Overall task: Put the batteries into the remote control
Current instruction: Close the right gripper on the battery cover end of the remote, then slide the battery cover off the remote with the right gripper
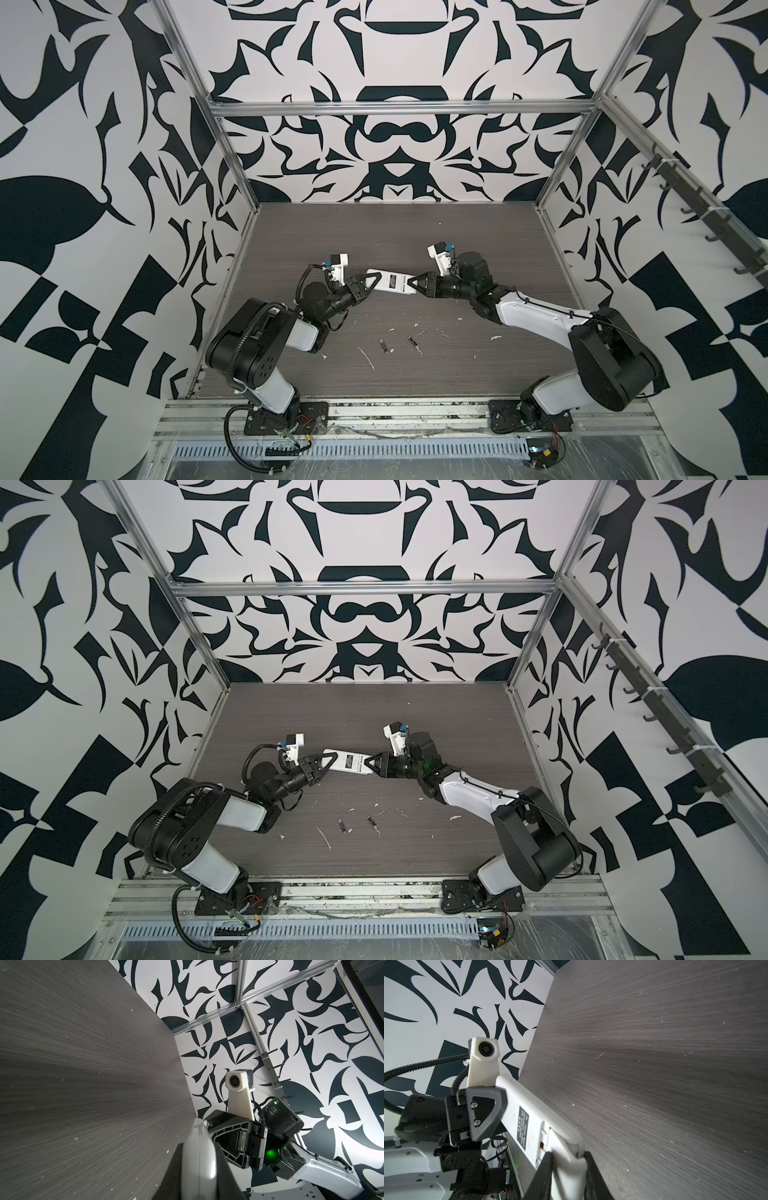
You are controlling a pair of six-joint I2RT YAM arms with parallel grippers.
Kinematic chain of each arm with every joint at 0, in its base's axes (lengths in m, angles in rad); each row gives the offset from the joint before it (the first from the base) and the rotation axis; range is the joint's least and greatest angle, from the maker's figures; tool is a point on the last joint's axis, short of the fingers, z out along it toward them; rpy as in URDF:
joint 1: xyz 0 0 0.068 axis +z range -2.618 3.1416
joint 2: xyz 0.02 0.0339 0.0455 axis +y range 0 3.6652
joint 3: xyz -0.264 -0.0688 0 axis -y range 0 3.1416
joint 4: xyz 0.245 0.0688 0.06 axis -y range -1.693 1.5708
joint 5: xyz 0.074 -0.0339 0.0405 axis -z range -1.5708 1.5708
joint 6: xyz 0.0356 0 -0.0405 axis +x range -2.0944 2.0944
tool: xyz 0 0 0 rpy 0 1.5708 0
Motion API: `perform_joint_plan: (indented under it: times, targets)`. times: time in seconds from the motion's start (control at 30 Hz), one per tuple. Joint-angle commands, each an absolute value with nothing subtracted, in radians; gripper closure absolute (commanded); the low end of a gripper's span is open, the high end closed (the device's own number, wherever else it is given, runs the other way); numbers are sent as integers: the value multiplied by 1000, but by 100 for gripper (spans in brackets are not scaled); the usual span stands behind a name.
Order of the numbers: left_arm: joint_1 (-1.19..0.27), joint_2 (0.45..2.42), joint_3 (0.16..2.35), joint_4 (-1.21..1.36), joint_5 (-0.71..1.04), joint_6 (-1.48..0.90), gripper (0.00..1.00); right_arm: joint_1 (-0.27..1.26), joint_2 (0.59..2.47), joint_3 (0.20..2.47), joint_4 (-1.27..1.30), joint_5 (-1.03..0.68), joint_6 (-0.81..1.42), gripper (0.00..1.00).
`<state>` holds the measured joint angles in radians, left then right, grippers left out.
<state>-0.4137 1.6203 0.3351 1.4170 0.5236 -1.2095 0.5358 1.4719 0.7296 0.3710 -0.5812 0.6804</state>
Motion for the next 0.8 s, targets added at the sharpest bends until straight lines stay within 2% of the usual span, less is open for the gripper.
perform_joint_plan:
  times: [0.0,0.43,0.77]
  targets:
    - [-426,1624,347,1439,545,-1229,100,572,1442,732,451,-663,621,88]
    - [-372,1652,318,1437,532,-1245,100,572,1398,694,502,-663,620,94]
    - [-322,1683,300,1437,538,-1252,100,554,1350,666,402,-606,574,99]
